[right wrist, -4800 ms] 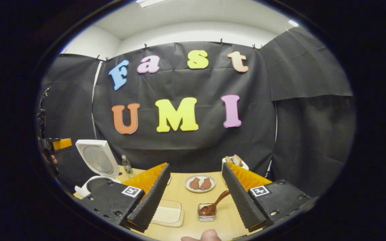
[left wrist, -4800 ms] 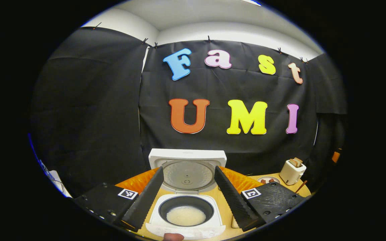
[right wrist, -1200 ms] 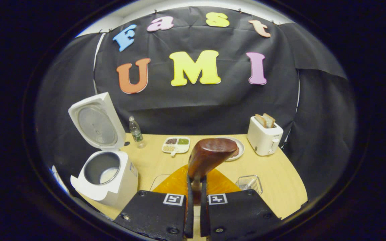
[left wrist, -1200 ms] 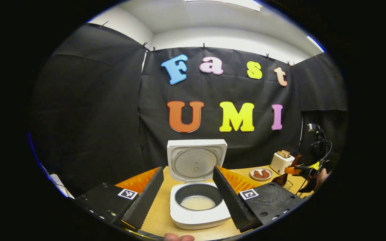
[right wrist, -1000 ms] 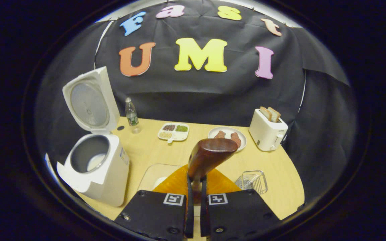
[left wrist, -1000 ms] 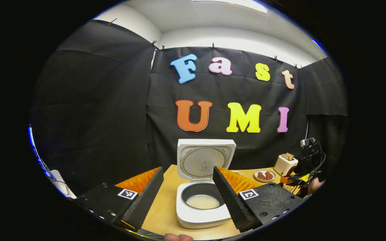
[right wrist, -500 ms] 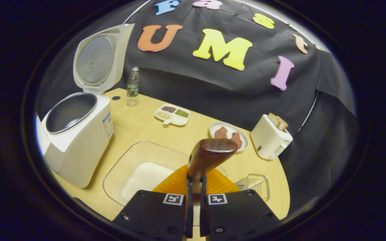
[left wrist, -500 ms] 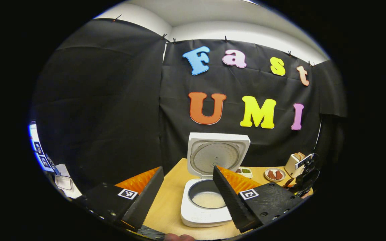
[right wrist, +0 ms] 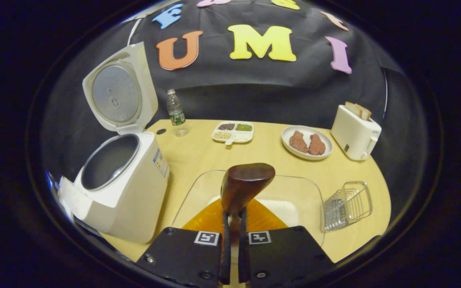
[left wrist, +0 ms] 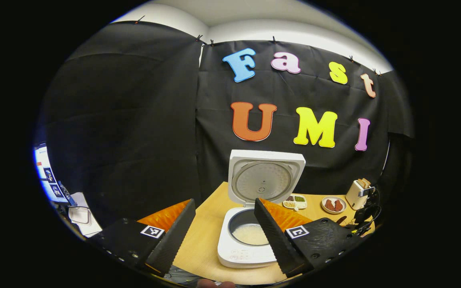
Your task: Close the left gripper, press the button to open the rice cooker; take a wooden spoon from the chopstick holder with the right hand, scoop a spoonful of rice and pour it into the rice cooker, then put the wooden spoon back into the chopstick holder.
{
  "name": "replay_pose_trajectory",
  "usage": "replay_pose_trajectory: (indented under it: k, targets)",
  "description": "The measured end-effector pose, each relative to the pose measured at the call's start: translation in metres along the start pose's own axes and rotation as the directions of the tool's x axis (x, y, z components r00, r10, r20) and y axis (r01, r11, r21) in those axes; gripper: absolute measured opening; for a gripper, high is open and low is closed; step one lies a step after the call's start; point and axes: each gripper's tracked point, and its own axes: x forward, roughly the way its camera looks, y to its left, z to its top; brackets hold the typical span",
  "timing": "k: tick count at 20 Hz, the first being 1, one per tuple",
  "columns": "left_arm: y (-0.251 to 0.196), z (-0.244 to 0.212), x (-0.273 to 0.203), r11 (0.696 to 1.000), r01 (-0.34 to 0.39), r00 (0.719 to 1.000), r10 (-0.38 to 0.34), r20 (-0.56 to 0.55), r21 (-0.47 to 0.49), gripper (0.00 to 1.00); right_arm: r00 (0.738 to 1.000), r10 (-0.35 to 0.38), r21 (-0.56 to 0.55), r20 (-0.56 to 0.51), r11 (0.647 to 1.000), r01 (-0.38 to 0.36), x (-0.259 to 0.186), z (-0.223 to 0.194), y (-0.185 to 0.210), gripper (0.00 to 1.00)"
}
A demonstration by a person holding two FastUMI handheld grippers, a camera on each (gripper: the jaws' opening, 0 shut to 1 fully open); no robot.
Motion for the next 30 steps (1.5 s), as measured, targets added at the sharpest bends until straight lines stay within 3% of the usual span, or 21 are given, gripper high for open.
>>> replay_pose_trajectory:
  k: [4, 7, 9, 11, 13, 17, 25, 30]
  targets:
    - [-0.014, 0.002, -0.002, 1.0, 0.008, 1.0, -0.008, 0.004, 0.007, 0.95, 0.997, 0.078, 0.127, 0.004, 0.989, -0.078, -0.007, 0.009, 0.018, 0.13]
    - [-0.024, 0.005, -0.001, 1.0, 0.016, 1.0, -0.016, 0.008, 0.017, 0.95, 0.991, 0.134, 0.288, -0.007, 0.949, -0.126, -0.007, 0.011, 0.015, 0.12]
    - [-0.03, 0.008, 0.0, 1.0, 0.023, 1.0, -0.024, 0.013, 0.019, 0.95, 0.989, 0.148, 0.404, -0.008, 0.905, -0.132, -0.006, 0.01, -0.002, 0.11]
    - [-0.038, 0.011, 0.003, 0.999, 0.034, 0.999, -0.034, 0.018, 0.022, 0.95, 0.985, 0.171, 0.527, 0.007, 0.837, -0.149, -0.006, 0.006, -0.017, 0.1]
    - [-0.043, 0.011, 0.01, 0.998, 0.044, 0.999, -0.044, 0.013, 0.034, 0.95, 0.985, 0.169, 0.593, 0.021, 0.792, -0.149, -0.009, 0.002, -0.033, 0.1]
    - [-0.052, 0.013, 0.021, 0.997, 0.061, 0.998, -0.061, 0.01, 0.038, 0.95, 0.988, 0.141, 0.631, 0.061, 0.762, -0.148, -0.025, 0.005, -0.063, 0.1]
    - [-0.068, 0.022, 0.035, 0.991, 0.121, 0.992, -0.123, 0.04, 0.058, 0.94, 0.978, 0.107, 0.757, 0.179, 0.621, -0.206, -0.067, 0.035, -0.121, 0.1]
    - [-0.061, 0.023, 0.025, 0.991, 0.114, 0.989, -0.12, 0.081, 0.076, 0.95, 0.949, 0.15, 0.748, 0.278, 0.586, -0.312, -0.099, 0.094, -0.102, 0.1]
